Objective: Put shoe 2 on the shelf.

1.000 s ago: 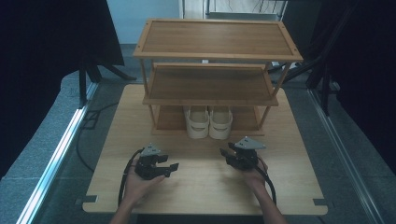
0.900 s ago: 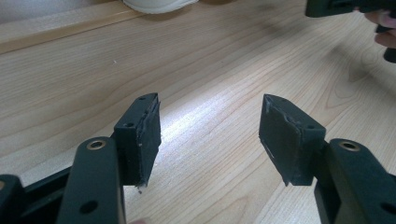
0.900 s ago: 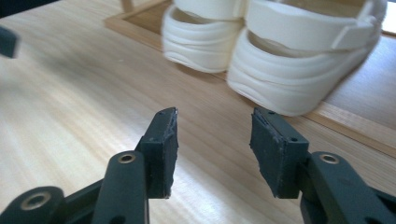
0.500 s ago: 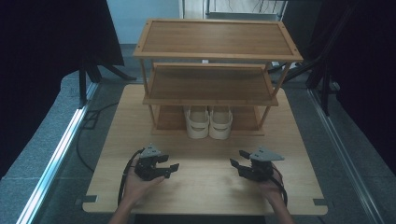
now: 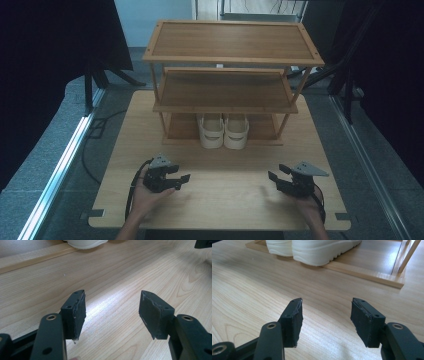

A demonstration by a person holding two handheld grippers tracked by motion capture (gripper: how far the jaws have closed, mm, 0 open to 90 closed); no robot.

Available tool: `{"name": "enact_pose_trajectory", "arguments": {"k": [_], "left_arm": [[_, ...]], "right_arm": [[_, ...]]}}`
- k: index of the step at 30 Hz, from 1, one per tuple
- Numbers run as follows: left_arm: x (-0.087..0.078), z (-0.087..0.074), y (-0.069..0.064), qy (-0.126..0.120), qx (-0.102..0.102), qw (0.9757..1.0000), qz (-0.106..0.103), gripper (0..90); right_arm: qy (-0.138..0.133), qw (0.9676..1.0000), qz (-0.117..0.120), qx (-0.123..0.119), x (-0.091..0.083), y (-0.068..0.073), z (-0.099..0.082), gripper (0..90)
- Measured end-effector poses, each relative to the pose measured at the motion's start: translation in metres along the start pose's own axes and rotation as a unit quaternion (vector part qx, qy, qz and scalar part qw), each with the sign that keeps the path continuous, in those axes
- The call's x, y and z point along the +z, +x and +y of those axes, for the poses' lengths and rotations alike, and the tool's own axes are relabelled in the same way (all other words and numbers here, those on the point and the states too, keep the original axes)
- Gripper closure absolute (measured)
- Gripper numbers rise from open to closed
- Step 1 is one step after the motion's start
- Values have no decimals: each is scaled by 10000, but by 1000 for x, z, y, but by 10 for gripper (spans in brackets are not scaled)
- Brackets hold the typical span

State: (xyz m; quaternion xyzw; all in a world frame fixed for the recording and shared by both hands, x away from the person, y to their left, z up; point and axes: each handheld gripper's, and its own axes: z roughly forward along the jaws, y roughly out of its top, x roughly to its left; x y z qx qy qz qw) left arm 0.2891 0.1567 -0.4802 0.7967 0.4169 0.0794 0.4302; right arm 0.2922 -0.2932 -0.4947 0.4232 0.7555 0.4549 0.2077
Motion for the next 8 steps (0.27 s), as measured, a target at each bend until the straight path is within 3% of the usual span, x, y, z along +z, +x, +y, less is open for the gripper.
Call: {"name": "enact_pose_trajectory", "arguments": {"k": [8], "left_arm": [[0, 4, 2, -52, -56, 10000, 52, 380]], "right_arm": [[8, 10000, -43, 15, 3, -4, 0, 382]]}}
